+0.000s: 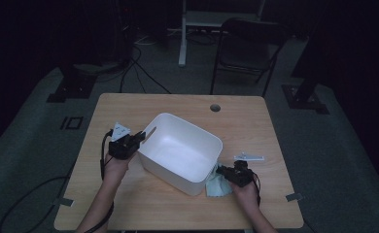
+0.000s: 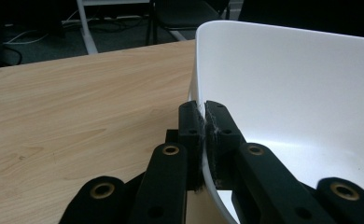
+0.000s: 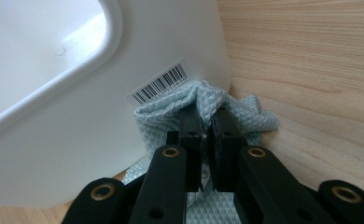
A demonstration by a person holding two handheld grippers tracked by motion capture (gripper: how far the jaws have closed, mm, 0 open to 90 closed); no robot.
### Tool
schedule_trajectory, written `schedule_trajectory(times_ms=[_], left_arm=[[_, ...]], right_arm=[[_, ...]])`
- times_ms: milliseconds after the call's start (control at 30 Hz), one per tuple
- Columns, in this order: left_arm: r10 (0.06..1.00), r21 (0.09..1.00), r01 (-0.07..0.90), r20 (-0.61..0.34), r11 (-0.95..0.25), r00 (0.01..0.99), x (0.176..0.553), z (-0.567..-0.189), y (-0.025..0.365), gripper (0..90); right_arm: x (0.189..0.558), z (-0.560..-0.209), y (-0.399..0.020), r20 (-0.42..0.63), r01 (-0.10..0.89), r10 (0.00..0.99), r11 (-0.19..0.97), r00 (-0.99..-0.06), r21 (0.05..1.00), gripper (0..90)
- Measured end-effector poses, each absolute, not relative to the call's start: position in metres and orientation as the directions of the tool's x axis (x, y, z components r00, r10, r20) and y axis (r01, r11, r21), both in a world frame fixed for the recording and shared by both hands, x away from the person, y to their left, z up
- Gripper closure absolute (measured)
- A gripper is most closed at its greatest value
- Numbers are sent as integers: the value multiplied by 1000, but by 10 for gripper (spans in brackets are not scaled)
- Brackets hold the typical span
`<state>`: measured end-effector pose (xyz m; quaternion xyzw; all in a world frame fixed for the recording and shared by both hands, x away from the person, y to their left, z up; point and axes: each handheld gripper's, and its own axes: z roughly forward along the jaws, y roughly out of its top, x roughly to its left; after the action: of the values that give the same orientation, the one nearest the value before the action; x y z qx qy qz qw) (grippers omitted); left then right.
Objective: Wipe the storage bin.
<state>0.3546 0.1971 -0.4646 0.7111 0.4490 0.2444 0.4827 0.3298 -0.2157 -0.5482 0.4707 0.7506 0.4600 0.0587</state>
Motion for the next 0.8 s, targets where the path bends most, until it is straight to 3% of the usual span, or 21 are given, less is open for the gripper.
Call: schedule_trajectory(times_ms=[367, 800], left_arm=[[879, 906, 405, -86, -127, 469, 354, -465, 196, 857], [884, 905, 408, -85, -125, 459, 354, -464, 196, 856]], right_arm=[[307, -521, -213, 342, 580, 720, 103, -603, 808, 850], [317, -550, -208, 356, 653, 742, 143, -568, 744, 850]])
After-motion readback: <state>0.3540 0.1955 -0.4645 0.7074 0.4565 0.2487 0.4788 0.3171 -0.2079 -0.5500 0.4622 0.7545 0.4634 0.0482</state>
